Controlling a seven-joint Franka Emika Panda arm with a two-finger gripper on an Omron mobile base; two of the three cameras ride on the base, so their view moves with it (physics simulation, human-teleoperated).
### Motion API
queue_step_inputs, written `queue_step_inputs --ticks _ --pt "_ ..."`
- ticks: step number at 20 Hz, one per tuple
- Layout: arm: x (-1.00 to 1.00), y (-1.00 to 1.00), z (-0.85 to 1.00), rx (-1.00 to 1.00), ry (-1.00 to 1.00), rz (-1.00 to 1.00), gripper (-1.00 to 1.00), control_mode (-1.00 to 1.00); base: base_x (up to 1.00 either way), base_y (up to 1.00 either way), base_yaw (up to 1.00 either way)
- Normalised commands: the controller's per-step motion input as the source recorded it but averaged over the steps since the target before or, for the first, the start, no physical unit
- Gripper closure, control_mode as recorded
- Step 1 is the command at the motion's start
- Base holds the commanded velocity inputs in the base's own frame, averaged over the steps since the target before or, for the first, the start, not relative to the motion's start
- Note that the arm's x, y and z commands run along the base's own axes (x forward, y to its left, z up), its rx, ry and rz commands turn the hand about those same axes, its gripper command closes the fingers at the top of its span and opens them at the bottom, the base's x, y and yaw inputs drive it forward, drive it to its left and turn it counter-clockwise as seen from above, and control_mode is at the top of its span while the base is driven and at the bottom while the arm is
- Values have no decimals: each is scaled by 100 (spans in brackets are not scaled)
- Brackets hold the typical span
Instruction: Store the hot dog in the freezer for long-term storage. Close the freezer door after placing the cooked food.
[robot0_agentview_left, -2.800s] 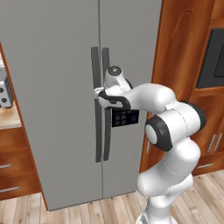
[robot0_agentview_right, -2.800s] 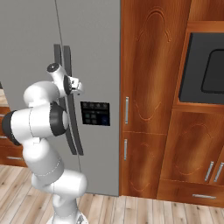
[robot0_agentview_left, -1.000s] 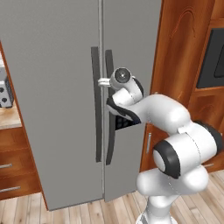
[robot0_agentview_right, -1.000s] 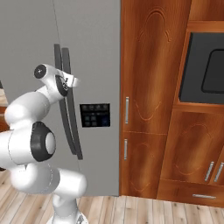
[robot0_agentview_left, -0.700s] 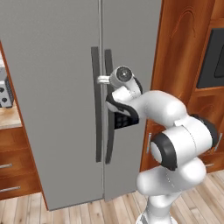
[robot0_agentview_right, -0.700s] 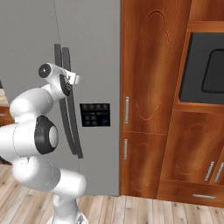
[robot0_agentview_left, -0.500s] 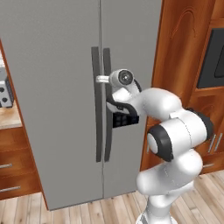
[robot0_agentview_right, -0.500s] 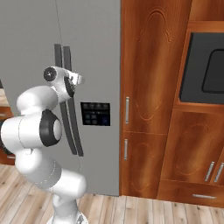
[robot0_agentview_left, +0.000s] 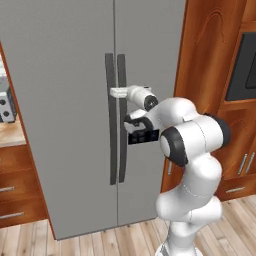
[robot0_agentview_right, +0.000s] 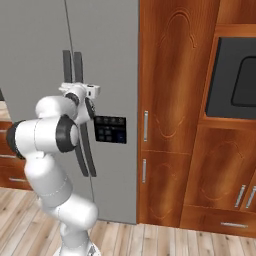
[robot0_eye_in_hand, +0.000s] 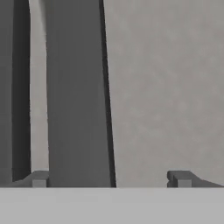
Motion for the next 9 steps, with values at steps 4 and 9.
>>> queue_step_inputs --ticks 4,9 --pt "71 0 46 -6 21 0 -100 -100 0 0 0" --pt "76 0 54 -8 46 -3 -100 -100 0 0 0"
